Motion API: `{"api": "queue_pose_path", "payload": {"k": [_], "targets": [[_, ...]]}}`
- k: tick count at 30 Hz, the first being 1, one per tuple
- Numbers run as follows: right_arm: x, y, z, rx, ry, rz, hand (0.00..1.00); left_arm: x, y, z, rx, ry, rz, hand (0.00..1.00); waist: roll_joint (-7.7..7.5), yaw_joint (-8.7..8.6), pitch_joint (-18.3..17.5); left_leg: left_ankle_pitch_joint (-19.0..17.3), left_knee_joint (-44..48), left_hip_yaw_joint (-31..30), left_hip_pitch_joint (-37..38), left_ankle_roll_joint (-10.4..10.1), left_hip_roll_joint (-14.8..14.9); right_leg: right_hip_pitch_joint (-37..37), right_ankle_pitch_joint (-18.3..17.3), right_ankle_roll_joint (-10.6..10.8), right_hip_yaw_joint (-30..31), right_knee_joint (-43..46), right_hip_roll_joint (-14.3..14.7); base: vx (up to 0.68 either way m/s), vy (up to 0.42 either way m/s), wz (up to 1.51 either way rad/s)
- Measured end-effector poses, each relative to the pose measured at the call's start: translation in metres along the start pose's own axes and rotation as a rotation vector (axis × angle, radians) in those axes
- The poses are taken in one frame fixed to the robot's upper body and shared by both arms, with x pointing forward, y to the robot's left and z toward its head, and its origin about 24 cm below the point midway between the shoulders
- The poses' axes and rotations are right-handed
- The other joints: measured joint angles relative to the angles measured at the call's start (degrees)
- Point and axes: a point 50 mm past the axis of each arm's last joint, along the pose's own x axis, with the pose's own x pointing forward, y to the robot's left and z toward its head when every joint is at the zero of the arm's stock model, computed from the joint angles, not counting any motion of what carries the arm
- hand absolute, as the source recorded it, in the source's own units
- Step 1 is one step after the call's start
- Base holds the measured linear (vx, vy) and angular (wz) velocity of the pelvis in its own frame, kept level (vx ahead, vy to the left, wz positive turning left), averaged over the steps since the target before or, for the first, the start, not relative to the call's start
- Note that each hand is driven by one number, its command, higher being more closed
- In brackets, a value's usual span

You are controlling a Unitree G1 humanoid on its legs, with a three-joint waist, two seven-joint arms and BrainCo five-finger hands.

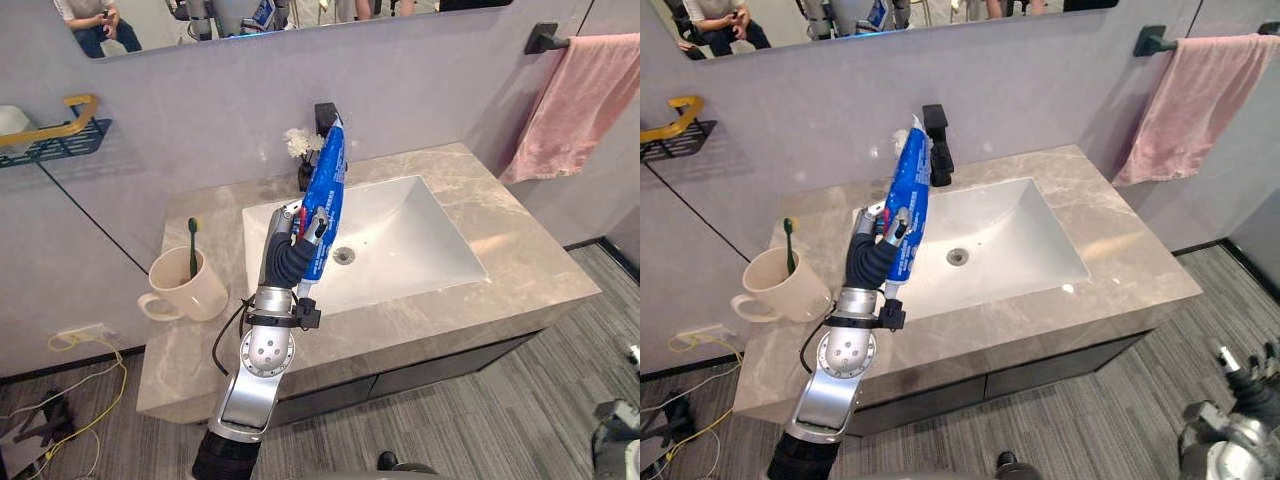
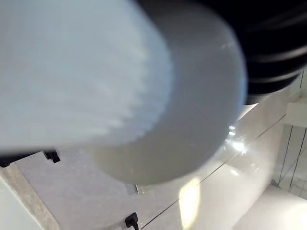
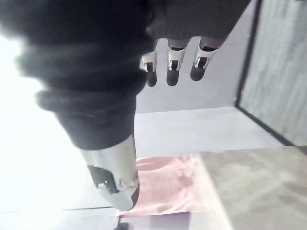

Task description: Organize washtable

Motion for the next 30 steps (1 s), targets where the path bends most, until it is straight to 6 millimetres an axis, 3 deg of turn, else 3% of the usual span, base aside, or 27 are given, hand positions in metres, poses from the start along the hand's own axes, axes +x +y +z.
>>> {"api": "queue_pose_path", "payload": {"k": [3, 5, 10, 12, 16, 20, 30], "targets": [[0.016, 0.023, 0.028, 0.021, -0.153, 0.115, 0.00, 0.000, 0.004, -0.002, -0.005, 0.009, -0.002, 1.00, -0.19, 0.05, 0.0, 0.0, 0.0, 0.0, 0.0, 0.0, 0.0, -0.1, 0.0, 0.0, 0.1, 0.0, 0.2, 0.00, 0.000, 0.00], [0.029, 0.052, 0.045, 0.066, -0.250, 0.244, 0.00, -0.002, 0.007, -0.002, -0.009, 0.010, 0.002, 1.00, -0.29, 0.23, -0.1, 0.0, 0.0, -0.1, -0.1, 0.0, -0.1, -0.2, 0.0, 0.0, 0.1, 0.1, 0.2, 0.00, 0.000, 0.00], [0.032, 0.100, 0.054, 0.231, -0.282, 0.475, 0.00, -0.003, 0.004, 0.002, -0.056, 0.003, -0.024, 1.00, -0.27, 1.78, -0.3, 0.0, 0.3, -1.4, -0.8, 0.1, -0.3, -0.2, 0.0, 0.0, -1.0, 0.1, 0.1, -0.01, -0.005, 0.12], [0.026, 0.126, 0.052, 0.327, -0.249, 0.586, 0.00, -0.003, 0.002, 0.002, -0.069, 0.000, -0.037, 1.00, -0.23, 2.05, -0.3, 0.1, 0.6, -2.7, -1.6, 0.1, -0.5, -0.2, 0.0, 0.0, -2.1, 0.1, -0.2, 0.00, -0.004, 0.29], [0.015, 0.159, 0.041, 0.419, -0.160, 0.724, 0.00, -0.005, -0.007, 0.005, -0.097, -0.009, -0.086, 1.00, -0.15, 3.29, -0.6, 0.4, 0.6, -4.1, -1.9, 0.5, -1.0, 0.4, 0.0, 0.0, -3.6, -0.3, -0.7, 0.00, 0.012, 0.22], [-0.013, 0.202, 0.036, 0.574, -0.064, 0.862, 0.00, -0.006, -0.011, 0.007, -0.107, -0.014, -0.102, 1.00, -0.14, 3.62, -0.6, 0.7, 0.6, -5.4, -2.3, 0.9, -1.7, 0.6, 0.0, 0.0, -4.8, -0.4, -1.5, -0.01, 0.020, 0.16], [-0.052, 0.251, 0.034, 0.831, 0.115, 0.997, 0.00, -0.008, -0.023, 0.012, -0.150, -0.025, -0.130, 1.00, -0.20, 4.79, -0.7, 3.1, -1.7, -6.7, -2.5, 1.9, -3.1, 0.9, 1.5, 0.6, -6.6, -2.0, -2.4, -0.04, 0.010, 0.09]]}}
